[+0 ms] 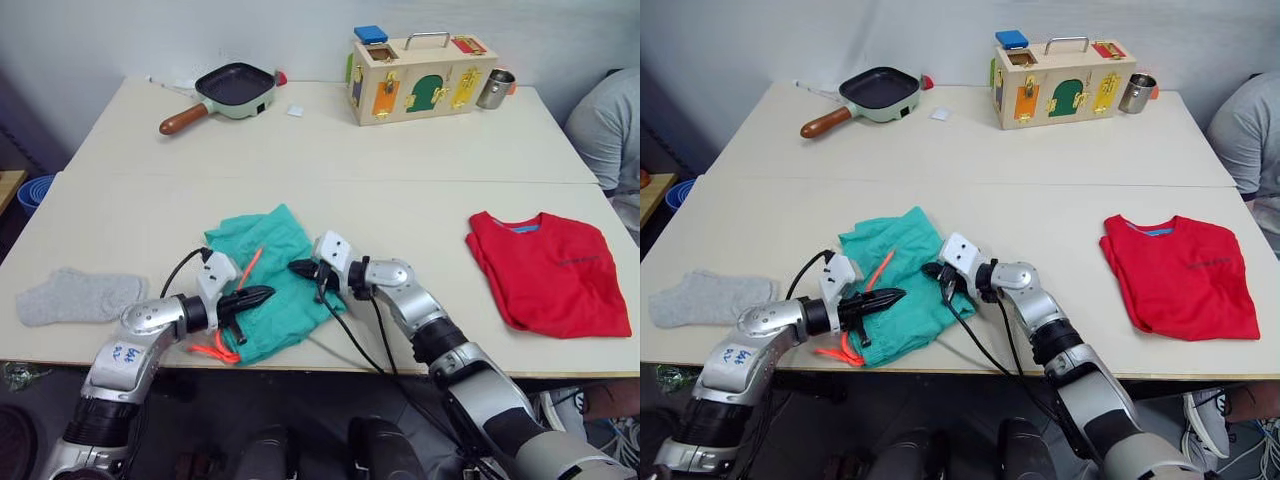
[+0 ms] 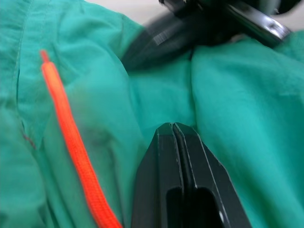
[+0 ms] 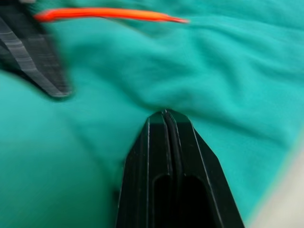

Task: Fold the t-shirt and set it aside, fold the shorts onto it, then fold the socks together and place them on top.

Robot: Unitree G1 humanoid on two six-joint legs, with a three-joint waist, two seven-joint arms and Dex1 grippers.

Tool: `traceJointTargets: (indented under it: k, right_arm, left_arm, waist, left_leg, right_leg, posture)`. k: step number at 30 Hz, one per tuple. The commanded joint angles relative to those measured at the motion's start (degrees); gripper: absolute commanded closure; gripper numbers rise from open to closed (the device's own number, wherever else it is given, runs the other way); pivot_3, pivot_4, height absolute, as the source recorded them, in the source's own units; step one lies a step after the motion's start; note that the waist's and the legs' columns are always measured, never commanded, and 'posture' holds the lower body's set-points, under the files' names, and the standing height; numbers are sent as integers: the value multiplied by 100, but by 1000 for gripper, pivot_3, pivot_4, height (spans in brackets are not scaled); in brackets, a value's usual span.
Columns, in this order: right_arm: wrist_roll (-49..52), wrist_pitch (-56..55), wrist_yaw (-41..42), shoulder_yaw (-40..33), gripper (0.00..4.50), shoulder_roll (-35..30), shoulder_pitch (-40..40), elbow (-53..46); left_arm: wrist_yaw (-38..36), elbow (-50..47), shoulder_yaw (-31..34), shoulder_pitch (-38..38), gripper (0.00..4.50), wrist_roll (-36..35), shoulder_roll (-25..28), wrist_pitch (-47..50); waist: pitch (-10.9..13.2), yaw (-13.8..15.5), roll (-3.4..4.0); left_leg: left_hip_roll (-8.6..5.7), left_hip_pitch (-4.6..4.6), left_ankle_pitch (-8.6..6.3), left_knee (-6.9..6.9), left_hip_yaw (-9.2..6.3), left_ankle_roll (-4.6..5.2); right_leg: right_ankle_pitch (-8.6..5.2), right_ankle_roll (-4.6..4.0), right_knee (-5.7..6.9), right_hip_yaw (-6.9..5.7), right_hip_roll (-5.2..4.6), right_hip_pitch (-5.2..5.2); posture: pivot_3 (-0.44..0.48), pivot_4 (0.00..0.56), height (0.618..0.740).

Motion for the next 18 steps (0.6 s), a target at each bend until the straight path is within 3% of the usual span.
traceJointTargets:
  k: [1,5,8,10,13,18]
  right_arm:
    - [104,-61,-390,-456,4441,57,-276,370]
    - [327,-120,-54,-725,4441,174,-462,415]
    - [893,9,932,-774,4441,403,-432,-278]
    - [825,50,1145,-625,4441,499,-409,-376]
    - [323,-234,1098,-302,4441,525,-381,-88]
    - [-223,-387,222,-229,4441,576,-560,778]
  left_arm:
    - [-92,219,-197,386,4500,397,140,-341]
    - [-127,-50,89,275,4500,53,8,-494]
    - [-264,-200,513,10,4500,-434,-100,-595]
    - [-82,-165,806,-207,4500,-704,-291,-574]
    - [109,37,919,-360,4500,-594,-353,-606]
    - [424,609,653,-353,4500,106,-316,-770]
  waist:
    - [-3,-25,5]
    - [-2,-53,7]
    - [0,-54,8]
    - [0,-49,8]
    - [-1,-49,6]
    - [-1,-45,6]
  left_leg:
    - [0,0,1,-4,0,-2]
    - [0,0,3,-13,0,-5]
    - [0,-6,4,-14,-3,-4]
    - [1,-21,5,-10,-4,-2]
    - [1,-20,5,-6,-11,-2]
    - [-6,-20,5,-7,-11,-1]
  right_leg:
    - [0,0,0,0,0,-1]
    - [-1,-2,3,2,-1,-7]
    - [-1,-2,3,0,-1,-11]
    - [-1,-2,4,-2,-1,-21]
    - [-1,-2,6,-5,-1,-15]
    - [-1,-2,5,-5,-3,-15]
  posture:
    - [0,150,740]
    - [0,150,740]
    - [0,150,740]
    - [0,150,740]
    - [0,150,740]
    - [0,150,740]
